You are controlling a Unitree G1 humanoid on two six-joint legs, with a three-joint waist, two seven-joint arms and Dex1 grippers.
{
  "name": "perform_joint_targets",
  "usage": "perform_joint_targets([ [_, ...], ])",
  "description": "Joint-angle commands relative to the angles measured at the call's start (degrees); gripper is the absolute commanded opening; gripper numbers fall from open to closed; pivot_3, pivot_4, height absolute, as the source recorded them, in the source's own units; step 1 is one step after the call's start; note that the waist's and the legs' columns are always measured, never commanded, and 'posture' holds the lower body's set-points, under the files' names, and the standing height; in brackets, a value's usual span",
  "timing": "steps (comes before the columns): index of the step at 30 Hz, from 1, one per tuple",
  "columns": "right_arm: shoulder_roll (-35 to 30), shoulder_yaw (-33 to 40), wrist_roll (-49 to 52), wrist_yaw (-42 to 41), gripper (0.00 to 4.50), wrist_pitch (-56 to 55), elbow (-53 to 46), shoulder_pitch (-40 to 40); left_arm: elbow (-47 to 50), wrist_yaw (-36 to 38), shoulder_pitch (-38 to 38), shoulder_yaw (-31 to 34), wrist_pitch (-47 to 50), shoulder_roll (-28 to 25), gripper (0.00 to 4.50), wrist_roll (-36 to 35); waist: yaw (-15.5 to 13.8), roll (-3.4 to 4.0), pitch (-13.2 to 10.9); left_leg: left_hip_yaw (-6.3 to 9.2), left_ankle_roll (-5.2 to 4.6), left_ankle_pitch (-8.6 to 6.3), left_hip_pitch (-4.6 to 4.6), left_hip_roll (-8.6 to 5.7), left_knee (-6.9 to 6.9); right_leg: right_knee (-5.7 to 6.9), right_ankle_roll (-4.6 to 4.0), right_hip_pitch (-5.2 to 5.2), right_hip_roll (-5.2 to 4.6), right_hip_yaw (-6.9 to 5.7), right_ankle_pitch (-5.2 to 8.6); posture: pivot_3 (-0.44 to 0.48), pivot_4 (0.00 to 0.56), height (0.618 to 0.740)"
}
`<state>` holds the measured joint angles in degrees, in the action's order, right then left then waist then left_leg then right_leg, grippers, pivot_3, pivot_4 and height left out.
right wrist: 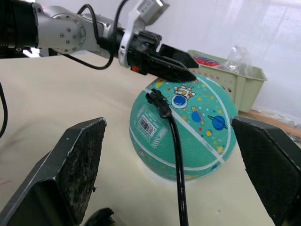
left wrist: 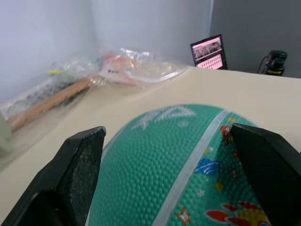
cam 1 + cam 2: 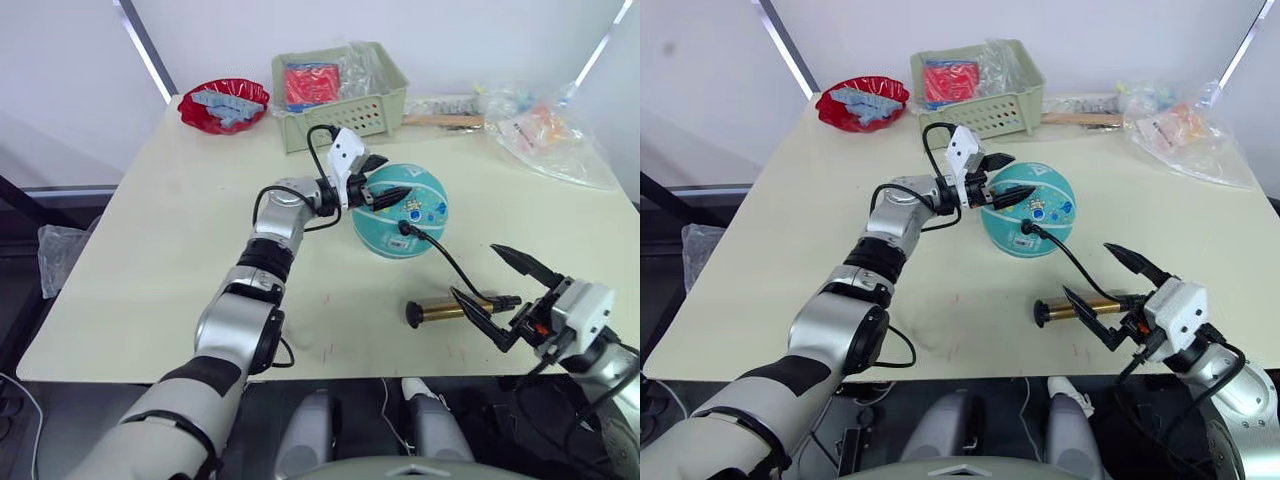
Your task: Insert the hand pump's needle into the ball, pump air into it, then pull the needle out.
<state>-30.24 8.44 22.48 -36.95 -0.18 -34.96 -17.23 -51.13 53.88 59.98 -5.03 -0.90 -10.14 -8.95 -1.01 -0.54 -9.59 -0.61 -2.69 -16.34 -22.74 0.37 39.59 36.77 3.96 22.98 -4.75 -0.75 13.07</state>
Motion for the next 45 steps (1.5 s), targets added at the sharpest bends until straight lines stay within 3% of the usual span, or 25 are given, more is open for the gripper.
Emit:
perform_joint_targets([
  [1,-2.4,-2.8,-3.9,3.4,4.45,8.1,-3.7,4.7,-3.2,-1.8,-2.3,-2.4,0.5,2.0,4.50,3.6,0.2,-0.14,0.1,0.01,0.00,0.00,0.06,0.00,0.00,0.00,0.00,-0.04,0.00,0.00,0.00,0.000,0.150,0.738],
  [11,-10.0,-12.2,-18.1,4.4,4.45,21.6,-1.0,21.1,-3.2,-4.3,-3.6,-2.2,0.5,3.7,4.50,4.1,-0.6,-0.29,0.2,0.19,-0.01,-0.01,0.07,0.00,0.44,0.04,0.01,-0.31,-0.01,-0.18,-0.02,0.000,0.150,0.738],
  [17,-10.7,-18.4,-24.5,3.7,4.45,25.5,4.2,31.8,-3.1,-6.5,-3.6,-2.1,0.9,4.1,4.50,4.4,-1.0,-0.30,0.2,0.26,-0.01,-0.01,0.02,0.00,0.47,0.04,0.01,-0.32,-0.01,-0.24,-0.04,0.000,0.150,0.738],
  [27,-9.1,-23.7,-31.4,2.9,4.45,23.6,7.8,37.5,-1.7,-8.5,-4.3,-2.3,1.7,4.8,4.50,4.4,-1.2,-0.30,0.2,0.32,-0.01,0.00,-0.02,-0.05,0.49,0.05,0.02,-0.32,-0.04,-0.30,-0.04,0.000,0.150,0.738],
  [30,-8.2,-24.2,-32.5,2.8,3.59,23.8,7.9,37.9,-1.4,-8.7,-4.6,-2.4,1.8,5.0,4.50,4.6,-1.2,-0.30,0.2,0.35,-0.01,0.00,-0.02,-0.05,0.50,0.06,0.02,-0.33,-0.04,-0.33,-0.04,0.000,0.150,0.738],
  [33,-6.6,-24.2,-33.3,3.2,1.99,26.1,7.2,38.2,-0.9,-8.8,-4.9,-2.5,1.9,5.3,4.50,4.8,-1.2,-0.30,0.2,0.35,-0.01,0.00,-0.03,-0.05,0.50,0.05,0.02,-0.34,-0.04,-0.33,-0.04,0.000,0.150,0.738],
  [38,-4.9,-24.4,-34.5,2.7,0.06,27.8,6.6,38.4,-0.4,-9.1,-5.2,-2.5,2.1,5.5,4.50,5.1,-1.2,-0.30,0.2,0.38,-0.01,0.00,-0.03,-0.05,0.50,0.05,0.02,-0.35,-0.05,-0.36,-0.04,0.000,0.150,0.738],
  [45,-4.3,-24.0,-35.0,1.5,0.06,28.9,4.8,38.5,0.2,-12.8,-6.4,-3.4,1.5,6.0,4.50,6.9,-1.2,-0.30,0.2,0.44,0.00,0.00,-0.02,-0.05,0.51,0.06,0.02,-0.37,-0.04,-0.40,-0.04,0.000,0.150,0.738],
])
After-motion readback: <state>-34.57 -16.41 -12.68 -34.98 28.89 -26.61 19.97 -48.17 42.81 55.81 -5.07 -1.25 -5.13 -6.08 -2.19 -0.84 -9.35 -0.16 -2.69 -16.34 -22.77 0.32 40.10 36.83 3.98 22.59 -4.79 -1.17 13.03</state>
